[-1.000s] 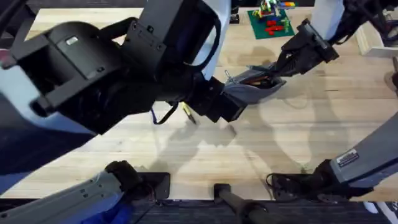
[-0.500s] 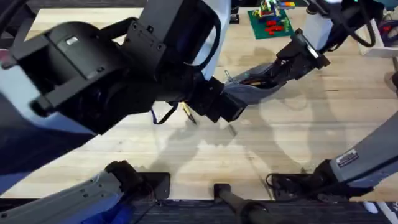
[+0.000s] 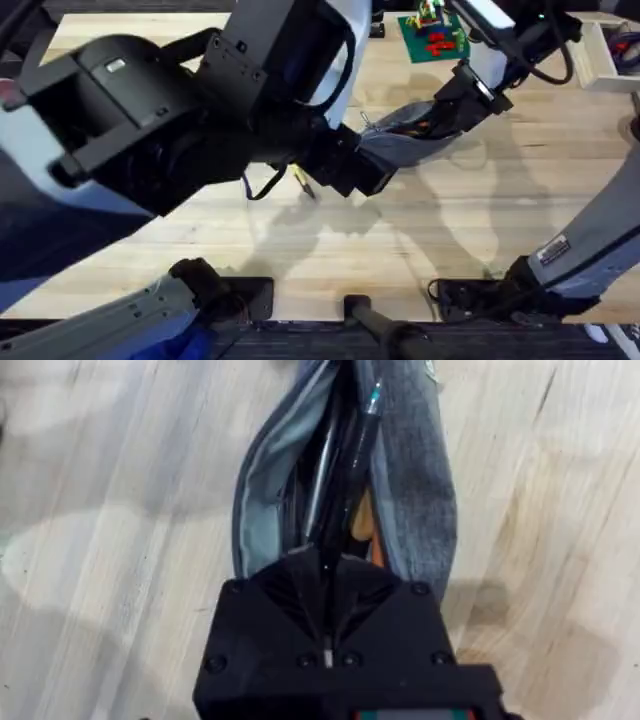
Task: Unzip the bag, pick up the pens from the table one at a time and place them inside, then zip the bag closed.
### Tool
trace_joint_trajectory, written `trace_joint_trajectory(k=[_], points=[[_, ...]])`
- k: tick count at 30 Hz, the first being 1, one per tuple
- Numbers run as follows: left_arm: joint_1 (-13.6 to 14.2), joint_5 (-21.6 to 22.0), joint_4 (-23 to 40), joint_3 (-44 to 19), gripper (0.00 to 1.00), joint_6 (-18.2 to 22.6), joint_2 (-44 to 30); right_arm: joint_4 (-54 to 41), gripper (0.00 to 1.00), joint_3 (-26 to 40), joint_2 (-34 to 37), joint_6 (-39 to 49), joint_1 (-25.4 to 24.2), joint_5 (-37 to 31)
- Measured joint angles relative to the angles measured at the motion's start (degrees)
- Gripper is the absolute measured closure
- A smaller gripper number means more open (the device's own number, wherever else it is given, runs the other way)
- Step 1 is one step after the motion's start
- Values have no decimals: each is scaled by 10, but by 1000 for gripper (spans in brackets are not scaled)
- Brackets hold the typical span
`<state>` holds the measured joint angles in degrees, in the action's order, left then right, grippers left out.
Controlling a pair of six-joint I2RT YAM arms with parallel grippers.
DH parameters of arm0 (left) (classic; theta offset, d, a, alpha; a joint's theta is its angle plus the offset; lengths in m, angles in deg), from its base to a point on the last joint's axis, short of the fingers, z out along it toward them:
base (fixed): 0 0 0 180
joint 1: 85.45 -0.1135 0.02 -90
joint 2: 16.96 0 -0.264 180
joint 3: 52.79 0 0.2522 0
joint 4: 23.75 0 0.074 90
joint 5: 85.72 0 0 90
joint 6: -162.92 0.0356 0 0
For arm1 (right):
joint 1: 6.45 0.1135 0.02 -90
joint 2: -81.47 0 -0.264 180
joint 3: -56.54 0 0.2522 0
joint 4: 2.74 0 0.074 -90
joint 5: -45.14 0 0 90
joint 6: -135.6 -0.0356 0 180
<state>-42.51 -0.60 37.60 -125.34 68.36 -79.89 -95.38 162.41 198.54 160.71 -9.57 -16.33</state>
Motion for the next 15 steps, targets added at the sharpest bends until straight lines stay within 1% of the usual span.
trace_joint_trajectory(k=[1, 2, 3, 8, 9, 10, 15], points=[[0, 0, 0, 0, 5, 0, 0, 0, 959, 0, 0, 0, 2, -2], [0, 0, 0, 0, 5, 0, 0, 0, 913, 0, 0, -1, 4, -3], [0, 0, 0, 0, 5, 0, 0, 0, 802, 0, 0, -1, 5, -4], [0, 0, 0, 0, 5, 0, 0, 4, 89, 0, 0, 0, 12, -4], [0, 0, 0, 0, 5, 0, 0, 6, 26, 0, 0, 2, 13, -4], [0, 0, 0, 0, 6, 0, 0, 6, 10, 0, 0, 2, 14, -4], [0, 0, 0, 0, 5, 0, 0, 6, 5, 0, 0, 2, 14, -4]])
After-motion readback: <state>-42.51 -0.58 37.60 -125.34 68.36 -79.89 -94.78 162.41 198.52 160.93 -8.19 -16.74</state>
